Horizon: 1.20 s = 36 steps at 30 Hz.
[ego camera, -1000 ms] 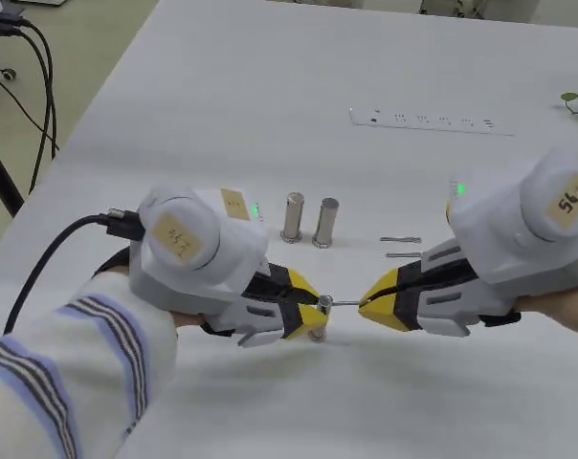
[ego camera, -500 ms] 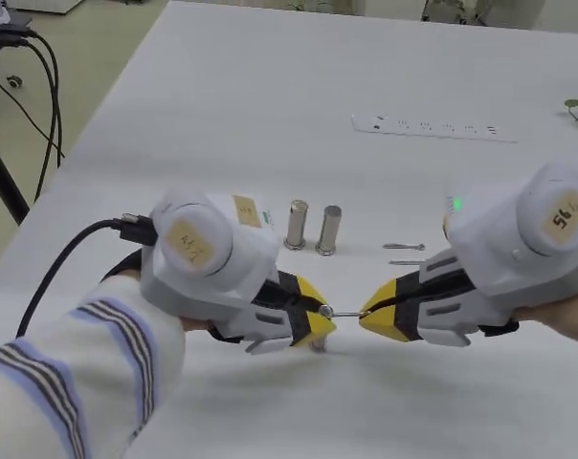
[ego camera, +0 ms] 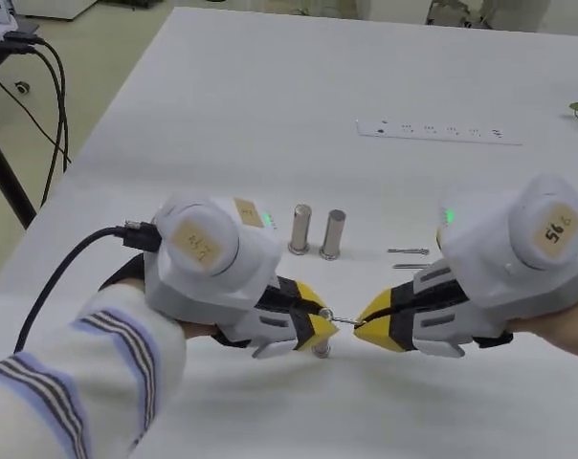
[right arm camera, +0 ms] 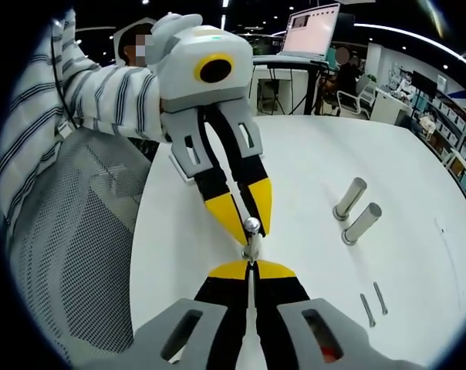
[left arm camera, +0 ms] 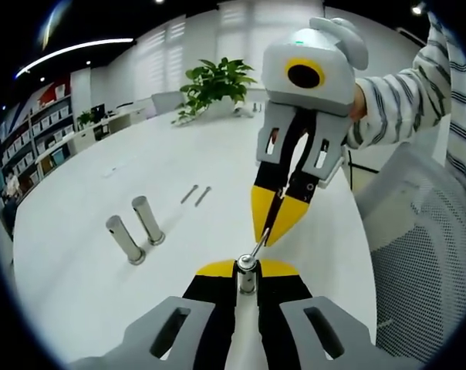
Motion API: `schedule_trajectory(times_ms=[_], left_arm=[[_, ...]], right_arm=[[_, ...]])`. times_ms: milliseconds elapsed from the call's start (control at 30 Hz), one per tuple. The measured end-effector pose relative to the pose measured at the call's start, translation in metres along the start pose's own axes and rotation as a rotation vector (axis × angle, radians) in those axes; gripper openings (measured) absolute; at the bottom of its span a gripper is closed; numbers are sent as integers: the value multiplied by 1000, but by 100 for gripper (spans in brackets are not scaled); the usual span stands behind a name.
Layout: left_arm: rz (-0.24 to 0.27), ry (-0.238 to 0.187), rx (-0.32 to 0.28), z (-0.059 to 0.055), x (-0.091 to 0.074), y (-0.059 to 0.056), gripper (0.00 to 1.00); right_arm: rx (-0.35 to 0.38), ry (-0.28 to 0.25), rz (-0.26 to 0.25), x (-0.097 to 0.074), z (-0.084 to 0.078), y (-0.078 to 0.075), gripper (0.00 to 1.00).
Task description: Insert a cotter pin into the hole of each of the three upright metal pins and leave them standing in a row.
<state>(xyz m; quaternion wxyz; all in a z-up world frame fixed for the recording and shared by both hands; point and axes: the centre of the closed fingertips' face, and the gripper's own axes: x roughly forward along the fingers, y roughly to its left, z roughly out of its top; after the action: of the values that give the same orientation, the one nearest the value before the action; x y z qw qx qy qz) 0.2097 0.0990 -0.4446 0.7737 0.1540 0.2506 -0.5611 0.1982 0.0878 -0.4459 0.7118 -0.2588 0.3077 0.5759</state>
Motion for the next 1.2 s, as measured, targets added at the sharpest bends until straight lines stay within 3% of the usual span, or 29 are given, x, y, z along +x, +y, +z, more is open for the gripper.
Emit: schedule_trajectory(times_ms=[533, 600, 633, 800, 1033, 1200], left_arm=[[-44, 7, -7, -2, -1, -8, 5], [-46, 16, -99, -3, -2, -8, 5], [-52, 16, -101, -3, -2, -7, 5], [-37, 16, -49, -3, -3, -8, 5], [-25, 24, -37, -3, -2, -9, 5], [-14, 24, -12, -1, 0, -11, 5]], right_arm=[[-79, -32, 28, 9, 7, 6, 0], [-94, -35, 26, 10, 8, 5, 0], [-95, -39, 26, 10, 8, 5, 0], [-89, -45, 35, 11, 9, 4, 0], [-62, -56, 11, 10, 8, 2, 0], [-49, -59, 9, 2, 6, 2, 7]])
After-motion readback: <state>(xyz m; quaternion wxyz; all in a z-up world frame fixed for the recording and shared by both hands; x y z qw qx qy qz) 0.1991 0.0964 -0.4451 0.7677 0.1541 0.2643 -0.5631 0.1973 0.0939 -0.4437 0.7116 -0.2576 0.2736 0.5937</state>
